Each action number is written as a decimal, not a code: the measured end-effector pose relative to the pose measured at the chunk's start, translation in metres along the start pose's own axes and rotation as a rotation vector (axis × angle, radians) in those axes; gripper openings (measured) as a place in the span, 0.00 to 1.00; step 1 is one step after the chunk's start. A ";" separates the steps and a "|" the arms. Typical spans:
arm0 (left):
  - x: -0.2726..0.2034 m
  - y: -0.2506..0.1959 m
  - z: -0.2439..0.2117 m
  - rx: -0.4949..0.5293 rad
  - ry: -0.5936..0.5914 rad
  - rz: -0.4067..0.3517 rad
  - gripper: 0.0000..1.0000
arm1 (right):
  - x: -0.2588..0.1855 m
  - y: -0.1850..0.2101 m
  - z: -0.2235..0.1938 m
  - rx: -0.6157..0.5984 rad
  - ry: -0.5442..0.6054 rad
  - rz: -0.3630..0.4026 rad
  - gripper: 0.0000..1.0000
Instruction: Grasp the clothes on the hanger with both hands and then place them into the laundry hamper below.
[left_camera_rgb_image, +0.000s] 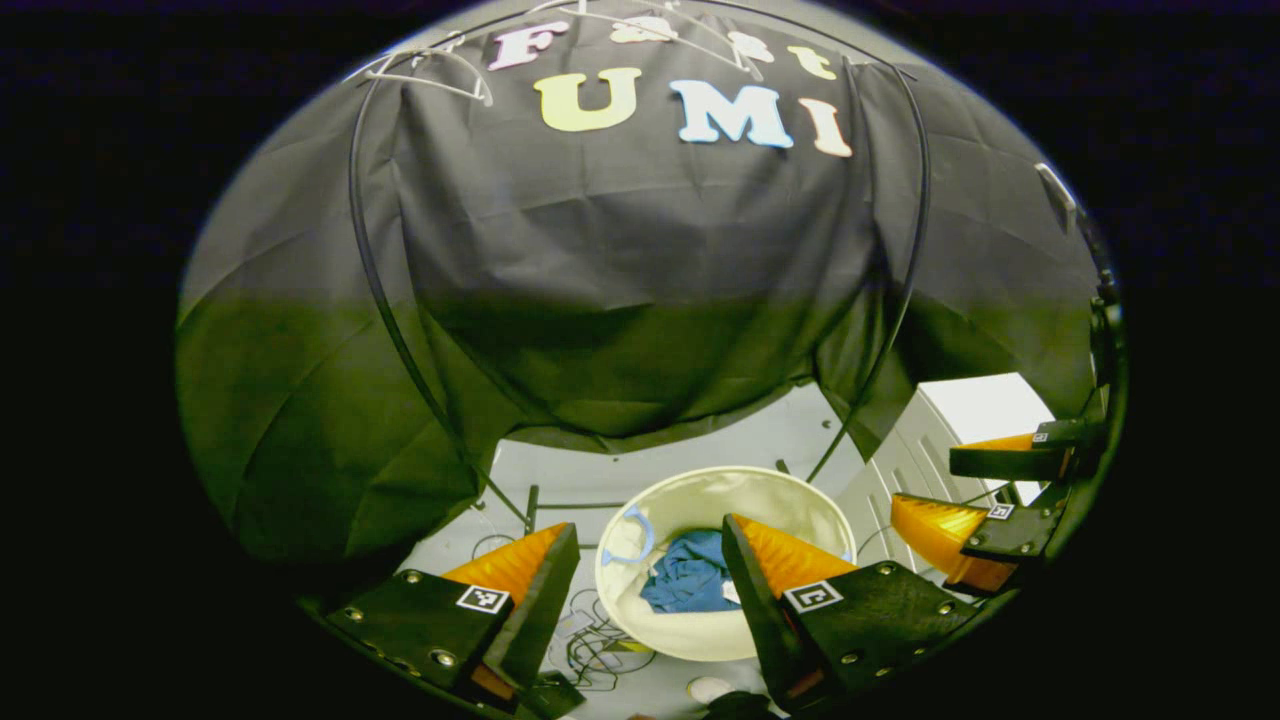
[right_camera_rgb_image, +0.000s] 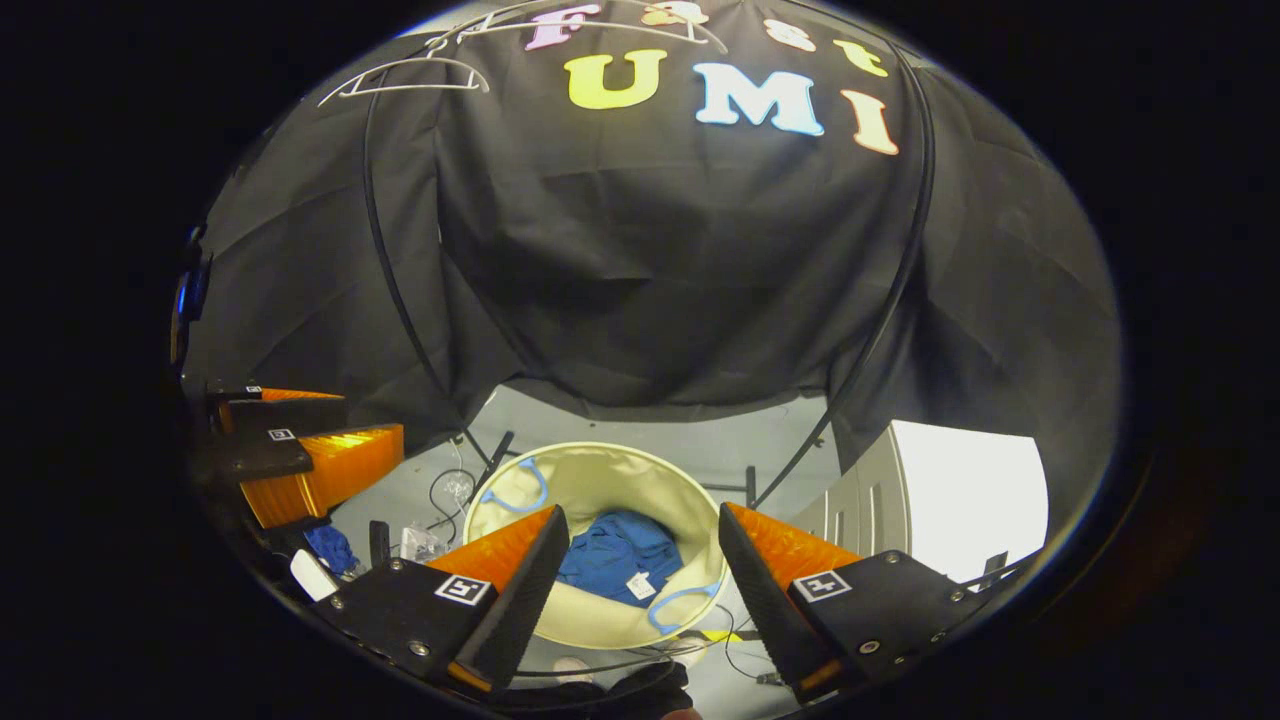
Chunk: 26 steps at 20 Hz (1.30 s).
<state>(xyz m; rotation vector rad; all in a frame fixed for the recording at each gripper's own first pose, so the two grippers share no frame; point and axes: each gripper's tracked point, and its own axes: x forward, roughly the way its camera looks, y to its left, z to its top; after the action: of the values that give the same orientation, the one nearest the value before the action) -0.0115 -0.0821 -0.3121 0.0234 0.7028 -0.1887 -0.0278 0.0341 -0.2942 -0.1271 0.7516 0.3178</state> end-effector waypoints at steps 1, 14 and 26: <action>-0.006 0.003 0.010 -0.010 -0.026 0.001 0.84 | -0.006 -0.002 0.010 -0.004 -0.031 -0.006 0.94; -0.158 0.019 0.178 -0.056 -0.458 0.085 0.88 | -0.168 -0.079 0.156 -0.007 -0.460 -0.058 0.92; -0.312 -0.003 0.218 -0.047 -0.663 0.146 0.87 | -0.310 -0.154 0.180 0.054 -0.690 -0.106 0.93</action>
<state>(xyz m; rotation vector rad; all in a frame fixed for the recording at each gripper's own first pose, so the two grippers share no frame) -0.1049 -0.0526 0.0555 -0.0327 0.0433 -0.0318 -0.0723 -0.1447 0.0499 -0.0010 0.0686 0.2181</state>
